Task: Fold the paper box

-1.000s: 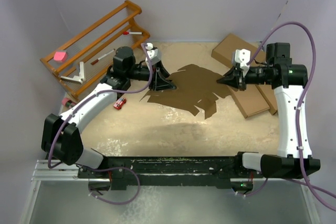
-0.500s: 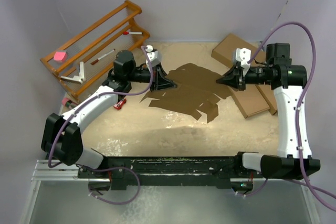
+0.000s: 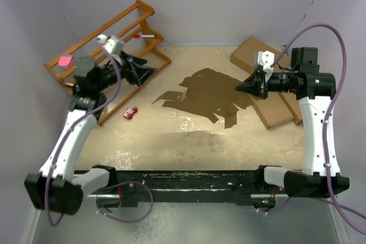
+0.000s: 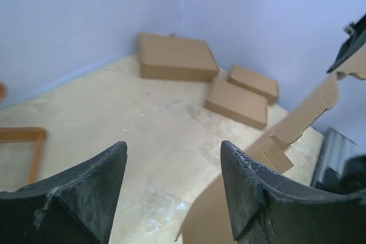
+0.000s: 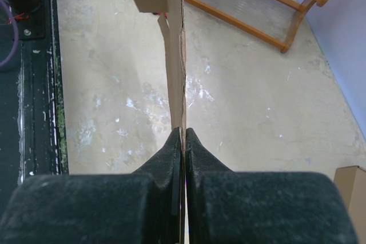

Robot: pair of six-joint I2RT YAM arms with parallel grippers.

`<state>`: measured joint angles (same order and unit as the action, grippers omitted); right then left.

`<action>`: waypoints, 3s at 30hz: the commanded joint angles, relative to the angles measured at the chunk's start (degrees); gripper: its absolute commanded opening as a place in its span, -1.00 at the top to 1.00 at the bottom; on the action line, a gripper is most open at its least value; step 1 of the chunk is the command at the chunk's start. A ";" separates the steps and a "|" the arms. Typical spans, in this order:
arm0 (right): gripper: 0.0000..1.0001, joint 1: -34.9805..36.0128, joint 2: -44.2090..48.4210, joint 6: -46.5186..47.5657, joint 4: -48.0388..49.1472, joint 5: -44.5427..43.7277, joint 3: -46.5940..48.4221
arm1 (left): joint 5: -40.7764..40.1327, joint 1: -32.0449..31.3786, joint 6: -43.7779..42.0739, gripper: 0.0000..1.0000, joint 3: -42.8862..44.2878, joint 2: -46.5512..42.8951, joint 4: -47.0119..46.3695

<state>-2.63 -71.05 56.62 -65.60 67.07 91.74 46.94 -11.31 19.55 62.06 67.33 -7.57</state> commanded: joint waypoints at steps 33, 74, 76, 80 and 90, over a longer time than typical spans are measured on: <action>1.00 -3.96 -4.47 -26.29 8.83 11.33 24.06 | 0.29 10.51 68.53 -0.24 -26.15 15.79 -86.88; 1.00 -5.69 -4.09 -26.29 15.51 10.53 19.97 | 12.67 4.19 62.38 -0.40 -26.82 8.12 -87.00; 1.00 -5.72 -4.10 -26.29 15.62 10.29 19.96 | 12.69 4.19 62.68 -0.40 -26.73 8.16 -86.99; 1.00 -5.80 -4.09 -26.29 15.64 9.31 19.92 | 12.46 4.19 63.83 -0.40 -26.73 7.82 -87.02; 1.00 -5.89 -3.98 -26.29 16.06 8.42 19.39 | 12.31 4.19 65.53 -0.41 -26.46 6.15 -86.99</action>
<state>-8.27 -76.34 31.35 -51.48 75.55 111.07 59.37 -6.90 84.27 33.85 75.46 -87.11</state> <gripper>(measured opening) 0.005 0.702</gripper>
